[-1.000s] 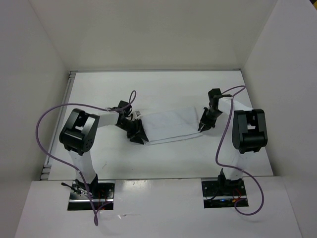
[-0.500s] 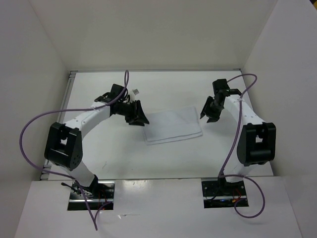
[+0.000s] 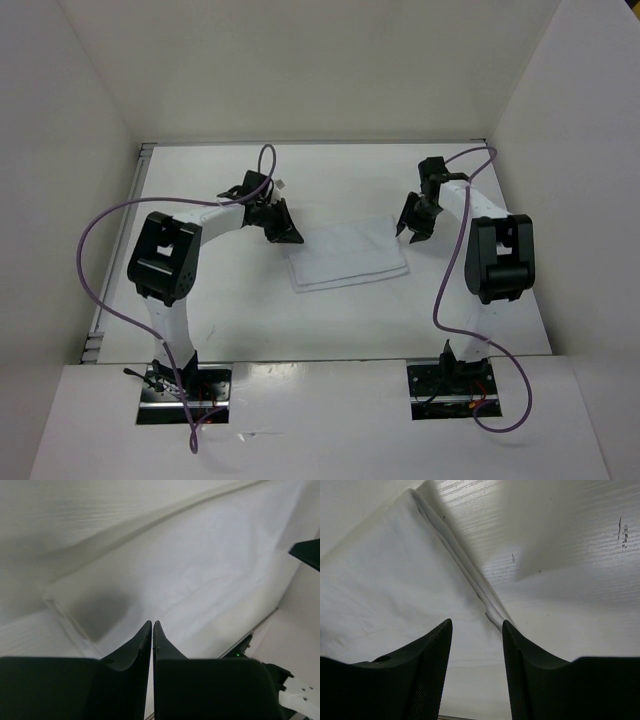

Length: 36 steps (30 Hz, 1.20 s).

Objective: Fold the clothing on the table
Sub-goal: Fold the skirt

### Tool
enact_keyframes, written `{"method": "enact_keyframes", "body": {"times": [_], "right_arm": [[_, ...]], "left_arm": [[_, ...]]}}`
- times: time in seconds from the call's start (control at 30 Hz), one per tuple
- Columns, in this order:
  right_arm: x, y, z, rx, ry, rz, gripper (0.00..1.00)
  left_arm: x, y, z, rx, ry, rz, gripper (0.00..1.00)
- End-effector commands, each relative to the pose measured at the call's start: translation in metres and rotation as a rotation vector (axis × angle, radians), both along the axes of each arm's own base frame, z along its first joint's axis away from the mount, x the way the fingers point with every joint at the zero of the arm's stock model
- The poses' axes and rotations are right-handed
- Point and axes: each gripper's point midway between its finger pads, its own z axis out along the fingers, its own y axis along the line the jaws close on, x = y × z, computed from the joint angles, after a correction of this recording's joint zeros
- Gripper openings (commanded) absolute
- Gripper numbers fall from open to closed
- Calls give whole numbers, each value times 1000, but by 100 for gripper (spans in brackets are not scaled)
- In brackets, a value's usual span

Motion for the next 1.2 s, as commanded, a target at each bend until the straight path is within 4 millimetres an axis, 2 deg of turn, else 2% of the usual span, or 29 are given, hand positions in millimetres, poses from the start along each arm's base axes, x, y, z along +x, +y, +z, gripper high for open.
{"method": "enact_keyframes", "body": {"times": [0.0, 0.17, 0.3, 0.33, 0.4, 0.47, 0.5, 0.6, 0.63, 0.67, 0.73, 0.77, 0.83, 0.87, 0.93, 0.97, 1.0, 1.1, 1.17], "right_arm": [[21, 8, 19, 21, -97, 34, 50], [18, 11, 20, 40, -96, 41, 50], [12, 14, 16, 60, -88, 48, 50], [12, 14, 16, 60, -88, 48, 50], [12, 16, 17, 72, -96, 52, 50], [12, 16, 21, 72, -107, 52, 50], [11, 22, 26, 82, -118, 67, 50], [15, 30, 40, 109, -159, 88, 50], [15, 31, 40, 109, -159, 88, 50], [15, 33, 46, 121, -172, 93, 50], [19, 33, 53, 119, -203, 103, 52], [22, 33, 56, 120, -212, 104, 52], [22, 32, 60, 112, -222, 100, 52], [23, 30, 59, 106, -221, 88, 52], [21, 20, 50, 52, -193, 55, 52], [19, 17, 47, 36, -185, 49, 52], [17, 15, 39, 24, -166, 45, 52], [6, 15, 16, 28, -115, 48, 52], [4, 18, 10, 43, -103, 53, 52]], "left_arm": [[3, 6, -21, 58, 19, 32, 8], [0, 22, -53, 146, 78, 58, 8], [19, 34, -58, 144, 78, 98, 8], [23, 35, -62, 154, 80, 103, 8], [41, 36, -55, 153, 50, 121, 8], [50, 35, -59, 160, 44, 107, 8], [61, 36, -51, 154, 25, 118, 8], [74, 38, -42, 154, -7, 112, 8], [73, 36, -41, 142, -4, 104, 10], [74, 33, -29, 122, -22, 97, 13], [71, 34, -13, 91, -44, 93, 30], [73, 32, 10, 63, -101, 88, 39], [67, 32, 28, 44, -139, 84, 51], [59, 34, 42, 36, -167, 86, 54], [51, 39, 50, 49, -183, 99, 57], [49, 40, 64, 39, -217, 101, 57], [41, 39, 64, 30, -209, 92, 57], [30, 31, 81, -2, -234, 52, 57], [23, 23, 86, -6, -237, 30, 57]]}}
